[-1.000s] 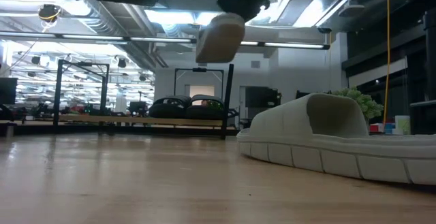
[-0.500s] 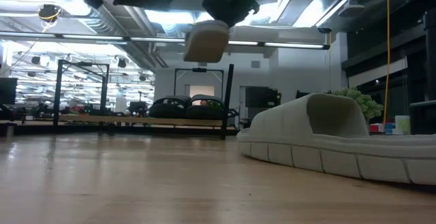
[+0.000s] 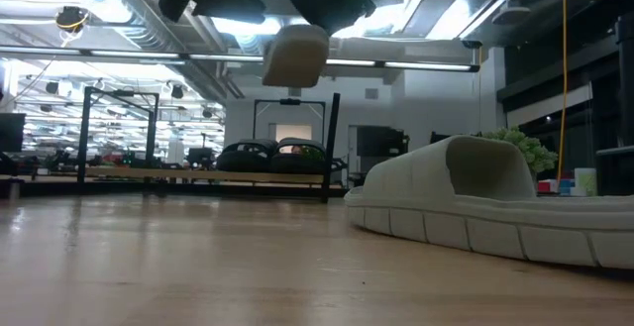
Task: Pick and place slides into the shelf
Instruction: Put the top gray slides on the shelf
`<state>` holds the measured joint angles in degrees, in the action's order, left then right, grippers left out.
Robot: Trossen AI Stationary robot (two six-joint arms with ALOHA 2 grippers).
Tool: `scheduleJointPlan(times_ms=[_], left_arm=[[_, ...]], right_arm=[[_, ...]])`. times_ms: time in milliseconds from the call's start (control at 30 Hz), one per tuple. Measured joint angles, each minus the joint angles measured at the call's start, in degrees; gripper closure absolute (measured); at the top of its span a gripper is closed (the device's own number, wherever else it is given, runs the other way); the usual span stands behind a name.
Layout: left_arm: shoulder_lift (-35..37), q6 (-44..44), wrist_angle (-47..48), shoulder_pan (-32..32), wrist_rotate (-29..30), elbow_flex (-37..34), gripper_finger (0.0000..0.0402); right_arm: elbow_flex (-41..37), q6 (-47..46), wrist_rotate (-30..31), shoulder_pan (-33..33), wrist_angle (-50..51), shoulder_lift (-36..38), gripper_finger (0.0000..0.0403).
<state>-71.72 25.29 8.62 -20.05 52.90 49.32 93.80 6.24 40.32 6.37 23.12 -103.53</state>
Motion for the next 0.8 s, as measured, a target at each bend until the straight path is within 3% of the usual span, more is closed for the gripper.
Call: scheduleJointPlan(times_ms=[167, 333, 800], left_arm=[[0.0, 2.3, -3.2, 1.0, -0.8, 0.0, 0.0233], [0.0, 2.4, -5.1, 3.0, -7.7, 0.0, 0.0233], [-2.5, 5.8, -6.8, 8.0, -9.0, 0.0, 0.0233]], right_arm=[[0.0, 0.0, 0.0, 0.0, -0.7, 0.0, 0.0403], [0.0, 0.0, 0.0, 0.0, -1.2, 0.0, 0.0403], [0.0, 0.2, -1.4, 0.0, -2.0, 0.0, 0.0403]])
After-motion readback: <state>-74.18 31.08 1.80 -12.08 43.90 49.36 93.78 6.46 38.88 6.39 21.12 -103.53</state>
